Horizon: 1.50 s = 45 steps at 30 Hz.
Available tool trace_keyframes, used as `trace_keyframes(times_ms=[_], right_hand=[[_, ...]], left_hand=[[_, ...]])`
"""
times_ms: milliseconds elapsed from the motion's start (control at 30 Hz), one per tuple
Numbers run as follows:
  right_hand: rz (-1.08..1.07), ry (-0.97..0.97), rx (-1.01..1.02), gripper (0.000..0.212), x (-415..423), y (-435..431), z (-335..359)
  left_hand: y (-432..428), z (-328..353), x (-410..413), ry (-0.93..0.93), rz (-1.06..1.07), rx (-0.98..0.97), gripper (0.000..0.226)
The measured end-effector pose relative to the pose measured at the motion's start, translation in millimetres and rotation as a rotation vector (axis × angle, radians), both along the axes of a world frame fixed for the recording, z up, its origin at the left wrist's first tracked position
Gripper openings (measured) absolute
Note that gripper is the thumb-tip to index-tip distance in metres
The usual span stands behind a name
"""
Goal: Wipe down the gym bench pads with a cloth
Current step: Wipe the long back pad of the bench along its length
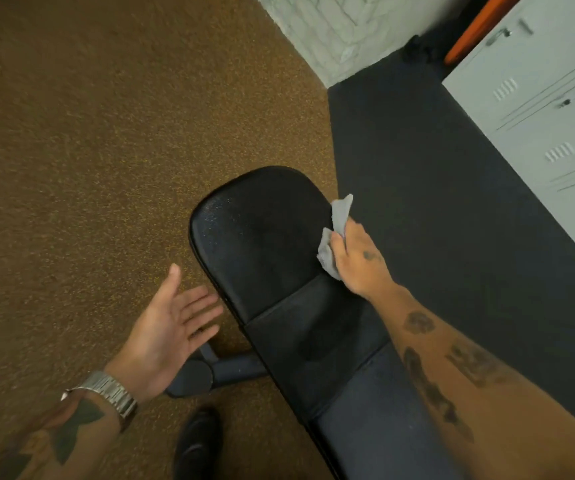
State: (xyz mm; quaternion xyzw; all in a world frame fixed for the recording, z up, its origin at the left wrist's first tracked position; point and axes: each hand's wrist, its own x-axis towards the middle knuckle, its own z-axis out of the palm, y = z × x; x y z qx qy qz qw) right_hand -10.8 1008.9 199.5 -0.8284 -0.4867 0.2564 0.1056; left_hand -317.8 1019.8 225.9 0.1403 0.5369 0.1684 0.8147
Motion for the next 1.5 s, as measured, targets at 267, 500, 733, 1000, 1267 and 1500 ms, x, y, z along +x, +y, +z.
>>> trace_keyframes(times_ms=[267,500,733,1000,1267,1500], right_hand=[[0.154,-0.316,0.100,0.062,-38,-97,-10],[0.298,-0.337,0.066,0.056,-119,-162,-6],[-0.105,-0.427,-0.080,0.056,-83,-245,-3],[-0.182,-0.279,-0.146,0.085,24,-178,-13],[0.191,-0.233,0.071,0.056,-95,-217,-3],[0.496,-0.283,0.080,0.053,-69,-239,-9]], left_hand=[[-29,-3,14,0.054,-0.007,-0.040,0.086],[-73,7,36,0.115,-0.058,-0.080,0.083],[-111,17,53,0.110,-0.164,-0.138,0.077],[-117,17,54,0.094,-0.152,-0.096,0.075],[-128,26,62,0.133,-0.103,-0.106,0.078],[-135,24,63,0.149,-0.112,-0.072,0.071]])
